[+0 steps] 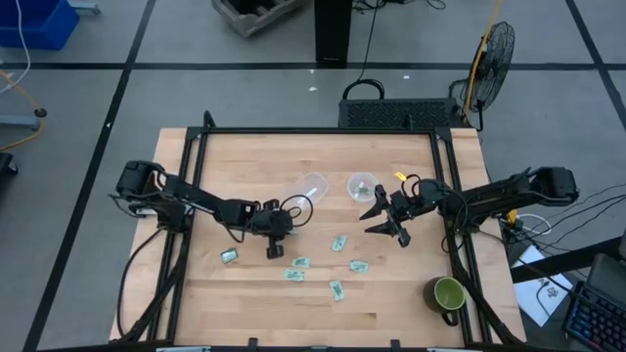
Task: Pick and place Stevia / Truvia into bins
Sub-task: Put the stevia packet into the left transparent container, then put the stevia packet into the right transparent container
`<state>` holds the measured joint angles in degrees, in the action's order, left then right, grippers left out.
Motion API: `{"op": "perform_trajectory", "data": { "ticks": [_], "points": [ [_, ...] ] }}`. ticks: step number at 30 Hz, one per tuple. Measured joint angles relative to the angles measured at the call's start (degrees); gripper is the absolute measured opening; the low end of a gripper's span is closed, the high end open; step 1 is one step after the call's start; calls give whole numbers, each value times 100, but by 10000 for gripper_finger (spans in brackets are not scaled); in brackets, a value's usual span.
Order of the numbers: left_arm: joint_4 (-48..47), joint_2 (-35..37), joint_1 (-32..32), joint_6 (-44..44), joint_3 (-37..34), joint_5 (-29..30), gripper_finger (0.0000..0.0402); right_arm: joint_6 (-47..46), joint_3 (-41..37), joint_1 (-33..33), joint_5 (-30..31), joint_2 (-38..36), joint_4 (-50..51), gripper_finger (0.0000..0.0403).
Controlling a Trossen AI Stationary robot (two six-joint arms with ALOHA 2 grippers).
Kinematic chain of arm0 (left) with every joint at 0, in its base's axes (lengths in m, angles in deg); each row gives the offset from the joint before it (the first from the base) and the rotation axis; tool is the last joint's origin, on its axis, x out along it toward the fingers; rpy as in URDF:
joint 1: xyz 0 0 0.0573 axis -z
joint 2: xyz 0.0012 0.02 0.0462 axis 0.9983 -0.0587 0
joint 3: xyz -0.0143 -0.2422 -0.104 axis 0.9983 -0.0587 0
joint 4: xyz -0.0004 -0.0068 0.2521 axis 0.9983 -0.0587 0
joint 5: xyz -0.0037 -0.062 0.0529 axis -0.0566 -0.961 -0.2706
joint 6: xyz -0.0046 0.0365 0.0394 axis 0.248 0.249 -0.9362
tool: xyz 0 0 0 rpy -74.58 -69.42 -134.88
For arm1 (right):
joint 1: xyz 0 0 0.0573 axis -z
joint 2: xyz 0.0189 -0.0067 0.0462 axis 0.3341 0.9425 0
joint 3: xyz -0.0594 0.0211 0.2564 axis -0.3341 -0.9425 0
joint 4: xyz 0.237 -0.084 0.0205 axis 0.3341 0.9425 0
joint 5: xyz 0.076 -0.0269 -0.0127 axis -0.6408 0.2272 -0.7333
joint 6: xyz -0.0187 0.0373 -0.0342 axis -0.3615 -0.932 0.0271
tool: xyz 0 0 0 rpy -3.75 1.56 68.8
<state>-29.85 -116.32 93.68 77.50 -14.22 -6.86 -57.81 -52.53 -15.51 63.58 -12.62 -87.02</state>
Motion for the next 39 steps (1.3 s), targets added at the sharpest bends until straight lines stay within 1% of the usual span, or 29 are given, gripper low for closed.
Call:
{"op": "perform_trajectory", "data": {
  "ticks": [4, 6, 8, 10, 13, 16, 19, 21, 23, 25, 27, 29, 31, 33, 34, 36, 39],
  "points": [
    [268, 490, -29, 0, 26, 343, 8, 14, 0, 1, 0, 0, 0, 173],
    [293, 738, -74, -1, 7, 700, 15, 50, 0, 0, -1, 0, -2, 173],
    [643, 927, -157, -114, 28, 1019, 22, 109, 0, 0, 1, 0, 1, 173],
    [760, 1092, -293, -323, 29, 1117, 23, 186, 0, 0, 1, 0, -4, 173],
    [1118, 1111, -630, -566, 22, 983, 14, 285, 0, 0, 1, 0, -5, 173],
    [1361, 1062, -1058, -526, 23, 679, 7, 358, 0, 0, 18, 0, -7, 173],
    [1362, 904, -1477, -228, 24, 339, 18, 358, 0, 0, 25, 0, -34, 173],
    [1430, 810, -1663, -31, 26, 250, 27, 358, 0, 0, 25, 0, -35, 173],
    [1390, 671, -1781, -9, 97, 132, 27, 358, 0, 0, 27, 0, -44, 173],
    [1190, 509, -1859, -26, 224, -48, 19, 364, 0, 0, 27, 0, -41, 173],
    [924, 301, -1896, -67, 528, -218, 9, 452, 0, 1, 29, 0, -45, 173],
    [332, 74, -1904, -95, 932, -231, 9, 571, 0, 2, 29, 0, -46, 173],
    [-432, -207, -1904, -130, 1419, -140, 20, 635, 0, 0, 29, 0, -51, 173],
    [-1263, -447, -1904, -345, 1882, -35, 38, 638, 0, 0, 29, 0, -66, 173],
    [-1535, -560, -1904, -452, 2090, 18, 46, 638, 0, 2, 29, 0, -66, 173],
    [-1821, -739, -1904, -538, 2427, 115, 58, 640, 1, 2, 29, 0, -63, 173],
    [-1968, -964, -1904, -545, 2715, 21, 65, 638, 0, 2, 29, 0, -42, 173]
  ]
}}
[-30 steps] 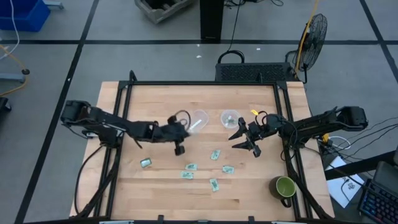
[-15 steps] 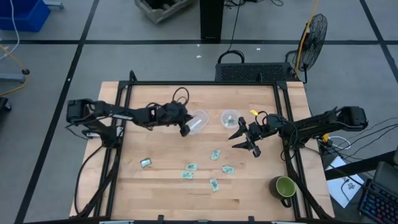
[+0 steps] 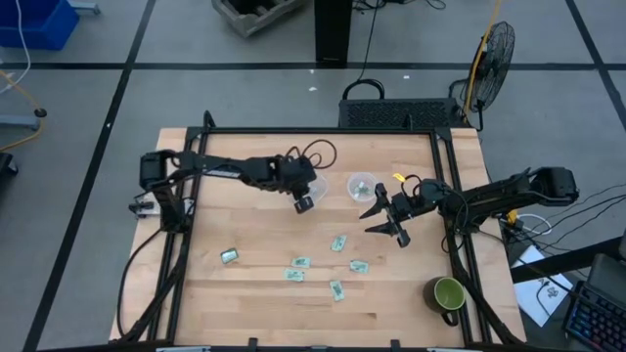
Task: Pick and place Stevia / Truvia into bins
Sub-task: Put the stevia packet into the right transparent container
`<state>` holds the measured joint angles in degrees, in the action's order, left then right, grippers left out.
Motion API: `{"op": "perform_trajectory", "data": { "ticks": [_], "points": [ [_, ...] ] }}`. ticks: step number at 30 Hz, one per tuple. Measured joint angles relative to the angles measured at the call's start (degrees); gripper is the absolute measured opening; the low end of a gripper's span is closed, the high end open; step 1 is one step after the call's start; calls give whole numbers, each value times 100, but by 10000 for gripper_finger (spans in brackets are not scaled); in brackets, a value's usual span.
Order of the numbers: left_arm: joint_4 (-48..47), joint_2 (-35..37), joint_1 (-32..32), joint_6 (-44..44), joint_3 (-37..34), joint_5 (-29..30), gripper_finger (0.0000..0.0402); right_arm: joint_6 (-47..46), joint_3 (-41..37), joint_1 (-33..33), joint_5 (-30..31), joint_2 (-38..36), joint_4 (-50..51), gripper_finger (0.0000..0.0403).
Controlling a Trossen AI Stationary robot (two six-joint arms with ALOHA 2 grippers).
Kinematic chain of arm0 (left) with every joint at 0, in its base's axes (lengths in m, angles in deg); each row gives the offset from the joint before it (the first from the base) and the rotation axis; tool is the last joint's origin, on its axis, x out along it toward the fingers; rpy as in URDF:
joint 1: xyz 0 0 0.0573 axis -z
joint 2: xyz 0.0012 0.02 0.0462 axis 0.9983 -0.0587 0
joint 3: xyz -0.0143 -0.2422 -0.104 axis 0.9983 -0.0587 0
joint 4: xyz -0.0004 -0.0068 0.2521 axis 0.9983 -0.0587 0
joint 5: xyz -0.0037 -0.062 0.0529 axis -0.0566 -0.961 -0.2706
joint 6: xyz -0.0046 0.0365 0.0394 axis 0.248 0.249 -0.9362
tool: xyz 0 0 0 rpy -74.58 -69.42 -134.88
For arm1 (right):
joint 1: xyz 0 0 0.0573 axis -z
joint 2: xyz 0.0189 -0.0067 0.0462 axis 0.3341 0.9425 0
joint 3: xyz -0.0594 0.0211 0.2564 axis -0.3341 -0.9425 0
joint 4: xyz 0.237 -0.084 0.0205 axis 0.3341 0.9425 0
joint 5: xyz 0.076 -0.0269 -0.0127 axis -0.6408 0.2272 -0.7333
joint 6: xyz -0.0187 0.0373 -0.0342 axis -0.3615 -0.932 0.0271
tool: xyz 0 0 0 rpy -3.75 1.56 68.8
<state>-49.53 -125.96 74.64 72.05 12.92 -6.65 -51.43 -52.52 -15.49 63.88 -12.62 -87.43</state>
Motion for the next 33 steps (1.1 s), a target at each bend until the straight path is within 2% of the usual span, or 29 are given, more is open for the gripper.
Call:
{"op": "perform_trajectory", "data": {
  "ticks": [4, 9, 15, 19, 22, 26, 33],
  "points": [
    [9, -185, 2, -30, 148, -119, 66, 0, 1, 0, 0, 0, 6, 173],
    [112, -181, 50, -258, 147, 186, 67, 0, 1, 0, -1, 0, 6, 173],
    [699, 340, 282, -381, 141, 272, 67, 23, 2, -13, -2, 0, -34, 173],
    [1172, 955, 502, -492, 144, 275, 67, 313, 11, -326, 31, 9, -91, 173],
    [1444, 1448, 684, -537, 155, 273, 67, 623, 166, -730, 751, 25, 37, 173],
    [1739, 2001, 925, -817, 149, 281, 67, 519, 713, -1117, 1836, 370, 472, 174],
    [2393, 2190, 1183, -1254, 147, 282, 67, -129, 1609, -1480, 2396, 1544, 1793, 173]
  ]
}}
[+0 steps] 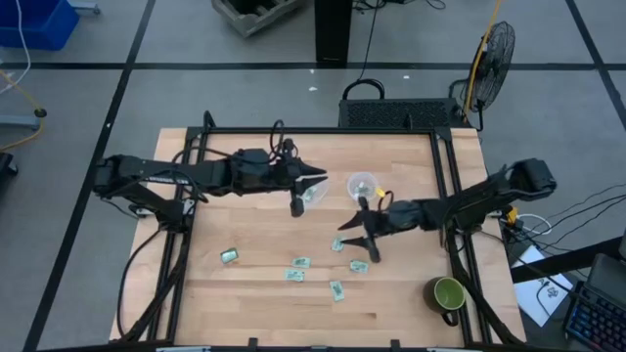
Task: Pick and place Stevia / Truvia into bins
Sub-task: Put the stevia packet into the right transparent container
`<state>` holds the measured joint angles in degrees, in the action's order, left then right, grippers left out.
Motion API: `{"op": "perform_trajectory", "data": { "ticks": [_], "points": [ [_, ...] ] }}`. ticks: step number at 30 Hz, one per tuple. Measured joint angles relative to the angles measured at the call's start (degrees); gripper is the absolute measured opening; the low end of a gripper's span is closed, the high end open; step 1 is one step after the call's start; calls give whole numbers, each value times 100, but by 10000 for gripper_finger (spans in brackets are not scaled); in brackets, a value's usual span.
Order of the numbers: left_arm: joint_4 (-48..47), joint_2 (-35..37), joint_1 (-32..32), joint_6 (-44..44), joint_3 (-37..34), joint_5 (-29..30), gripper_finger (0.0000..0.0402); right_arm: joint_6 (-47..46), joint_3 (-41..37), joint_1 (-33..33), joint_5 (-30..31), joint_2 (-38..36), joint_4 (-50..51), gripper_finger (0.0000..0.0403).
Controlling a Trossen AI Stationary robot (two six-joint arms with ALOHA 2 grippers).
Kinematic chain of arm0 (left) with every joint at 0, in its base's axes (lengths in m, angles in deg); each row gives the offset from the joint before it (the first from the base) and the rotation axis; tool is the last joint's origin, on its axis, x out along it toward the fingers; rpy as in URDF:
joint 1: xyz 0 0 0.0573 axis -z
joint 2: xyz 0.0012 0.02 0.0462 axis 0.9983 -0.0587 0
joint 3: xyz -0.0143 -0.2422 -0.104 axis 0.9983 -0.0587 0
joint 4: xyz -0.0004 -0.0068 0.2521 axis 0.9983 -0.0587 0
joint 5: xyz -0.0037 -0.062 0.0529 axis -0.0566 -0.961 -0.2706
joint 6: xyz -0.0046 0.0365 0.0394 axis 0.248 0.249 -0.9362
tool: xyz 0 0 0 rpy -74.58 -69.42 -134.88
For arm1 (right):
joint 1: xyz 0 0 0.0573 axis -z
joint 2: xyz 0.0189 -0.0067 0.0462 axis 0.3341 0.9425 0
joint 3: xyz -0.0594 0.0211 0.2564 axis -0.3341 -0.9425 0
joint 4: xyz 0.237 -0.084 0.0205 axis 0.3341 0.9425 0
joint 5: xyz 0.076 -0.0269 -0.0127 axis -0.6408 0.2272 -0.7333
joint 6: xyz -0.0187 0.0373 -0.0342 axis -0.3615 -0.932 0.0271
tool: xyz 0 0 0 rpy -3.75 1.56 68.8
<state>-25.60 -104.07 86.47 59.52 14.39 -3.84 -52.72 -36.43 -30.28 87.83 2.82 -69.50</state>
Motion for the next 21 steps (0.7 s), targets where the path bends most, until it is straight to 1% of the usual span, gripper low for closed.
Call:
{"op": "perform_trajectory", "data": {
  "ticks": [2, 5, 6, 11, 13, 15, 18, 21],
  "points": [
    [33, -16, 53, -47, 0, 4, 67, -53, 75, -133, 4, 80, 43, 174],
    [-43, -58, 193, -229, 0, 6, 67, -69, 120, -283, 12, -51, 13, 173],
    [-59, -63, 255, -286, -6, 11, 67, -98, 120, -333, 42, -136, 141, 173],
    [-19, -51, 613, -357, -7, 272, 67, -353, 120, -684, 696, -430, 1430, 173],
    [-42, -53, 767, -380, -7, 290, 67, -367, 116, -804, 1045, -430, 1944, 173],
    [-79, -53, 910, -377, -6, 290, 67, -372, 31, -890, 1359, -430, 2231, 173],
    [-318, -51, 1053, -260, -4, 300, 67, -550, -278, -942, 1514, -394, 1954, 173],
    [-729, -51, 1121, 42, -4, 498, 67, -911, -713, -942, 1484, -367, 1130, 173]
  ]
}}
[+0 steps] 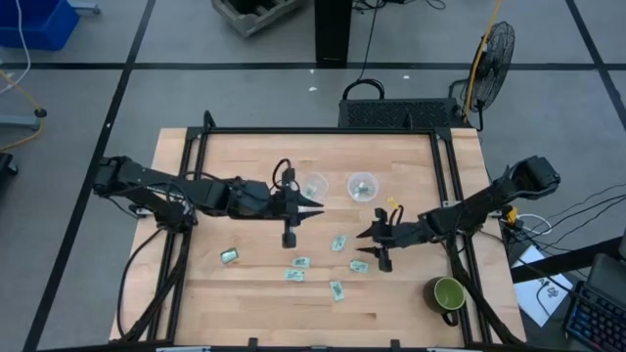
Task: Pick and place Stevia / Truvia into bins
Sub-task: Put the stevia packet into the right transparent container
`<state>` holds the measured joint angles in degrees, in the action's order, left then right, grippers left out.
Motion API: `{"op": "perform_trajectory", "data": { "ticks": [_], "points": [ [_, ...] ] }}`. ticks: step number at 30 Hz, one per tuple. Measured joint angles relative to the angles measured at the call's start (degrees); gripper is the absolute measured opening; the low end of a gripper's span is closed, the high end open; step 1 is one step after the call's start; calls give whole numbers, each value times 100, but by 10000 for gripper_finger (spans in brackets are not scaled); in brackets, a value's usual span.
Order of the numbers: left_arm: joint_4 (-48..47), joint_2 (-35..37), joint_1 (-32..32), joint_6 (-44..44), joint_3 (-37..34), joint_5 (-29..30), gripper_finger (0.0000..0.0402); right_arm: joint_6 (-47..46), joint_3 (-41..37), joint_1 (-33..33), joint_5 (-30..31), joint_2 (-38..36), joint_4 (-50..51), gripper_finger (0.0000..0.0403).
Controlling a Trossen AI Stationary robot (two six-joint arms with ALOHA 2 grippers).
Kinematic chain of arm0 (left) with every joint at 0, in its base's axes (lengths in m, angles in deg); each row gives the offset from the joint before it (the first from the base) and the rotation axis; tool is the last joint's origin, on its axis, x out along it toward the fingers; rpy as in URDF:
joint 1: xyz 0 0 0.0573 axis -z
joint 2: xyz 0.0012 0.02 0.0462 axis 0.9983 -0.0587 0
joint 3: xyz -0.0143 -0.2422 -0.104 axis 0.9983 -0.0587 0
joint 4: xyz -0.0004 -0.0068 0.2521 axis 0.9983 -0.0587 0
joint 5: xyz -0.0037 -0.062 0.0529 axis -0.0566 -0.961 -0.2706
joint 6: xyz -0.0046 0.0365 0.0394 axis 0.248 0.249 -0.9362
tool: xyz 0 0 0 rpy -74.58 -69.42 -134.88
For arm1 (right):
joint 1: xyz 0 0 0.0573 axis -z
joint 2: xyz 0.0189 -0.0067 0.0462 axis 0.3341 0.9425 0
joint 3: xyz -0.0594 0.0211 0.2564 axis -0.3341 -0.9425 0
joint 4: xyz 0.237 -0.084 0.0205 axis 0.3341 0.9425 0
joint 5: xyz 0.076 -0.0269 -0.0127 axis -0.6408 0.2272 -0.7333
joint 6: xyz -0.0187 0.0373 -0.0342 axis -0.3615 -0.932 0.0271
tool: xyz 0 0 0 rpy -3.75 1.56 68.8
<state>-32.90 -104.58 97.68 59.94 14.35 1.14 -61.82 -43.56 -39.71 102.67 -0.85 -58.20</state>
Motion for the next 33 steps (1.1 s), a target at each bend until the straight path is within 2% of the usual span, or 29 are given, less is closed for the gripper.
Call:
{"op": "perform_trajectory", "data": {
  "ticks": [5, 11, 16, 20, 23, 28, 33],
  "points": [
    [-991, 0, 41, 964, -75, 205, 67, -495, -639, -158, -7, 13, -932, 173],
    [-799, -2, 189, 1765, -919, 202, 67, -264, -974, -694, 6, 18, -1150, 173],
    [-588, -4, 217, 2502, -1722, 201, 67, -52, -541, -883, 312, 309, -1184, 173],
    [173, -2, 233, 2656, -2058, 201, 67, -12, -153, -839, 314, 830, -1193, 173],
    [474, -3, 320, 2591, -2130, 195, 67, -329, 28, -839, 307, 1324, -1174, 173],
    [529, -2, 445, 2443, -2142, 192, 67, -519, 220, -885, 410, 2056, -1144, 173],
    [508, -2, 565, 2440, -2142, 191, 67, -1045, 261, -892, 491, 2385, -1349, 173]
  ]
}}
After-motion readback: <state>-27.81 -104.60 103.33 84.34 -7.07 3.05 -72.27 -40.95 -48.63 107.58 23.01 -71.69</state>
